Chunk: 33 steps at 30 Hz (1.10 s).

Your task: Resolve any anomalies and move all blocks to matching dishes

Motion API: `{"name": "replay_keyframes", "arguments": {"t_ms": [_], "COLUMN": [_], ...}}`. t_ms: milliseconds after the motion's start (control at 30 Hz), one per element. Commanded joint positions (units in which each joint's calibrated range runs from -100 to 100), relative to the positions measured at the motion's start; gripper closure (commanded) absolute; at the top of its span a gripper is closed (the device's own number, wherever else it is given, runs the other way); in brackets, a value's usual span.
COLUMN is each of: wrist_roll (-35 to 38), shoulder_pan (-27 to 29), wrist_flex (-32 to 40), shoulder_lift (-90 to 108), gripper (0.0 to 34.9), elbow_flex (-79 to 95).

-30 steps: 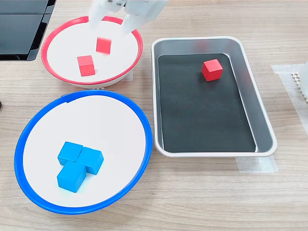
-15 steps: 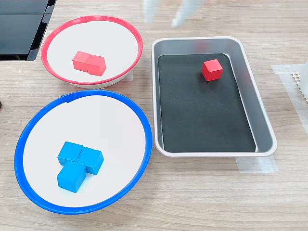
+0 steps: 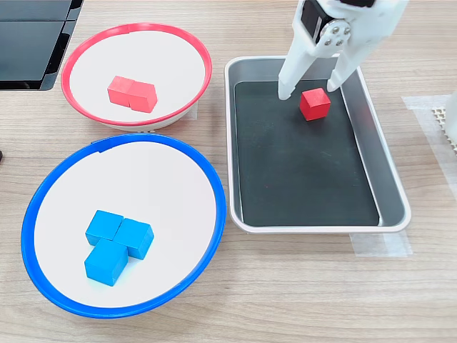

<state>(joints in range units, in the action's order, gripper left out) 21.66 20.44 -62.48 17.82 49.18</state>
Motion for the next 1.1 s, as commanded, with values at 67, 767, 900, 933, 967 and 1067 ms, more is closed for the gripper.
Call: {"name": "replay_keyframes", "arguments": {"t_ms": [67, 767, 900, 933, 967, 1067], "wrist_roll": [1.27, -13.04, -15.38, -15.24, -15.04, -14.6], "shoulder_pan": [-2.42, -8.54, -6.47, -6.0, -5.34, -4.02], "wrist_flex": [4.49, 6.89, 15.97, 18.03, 20.42, 24.14], "shoulder_lift": [-2.68, -11.29, -21.61, -23.57, -25.79, -30.4], "gripper": [19.6, 34.8, 34.7, 34.7, 34.5, 30.5], "elbow_flex": [0.93, -33.21, -41.76, -42.77, -43.68, -45.86]}}
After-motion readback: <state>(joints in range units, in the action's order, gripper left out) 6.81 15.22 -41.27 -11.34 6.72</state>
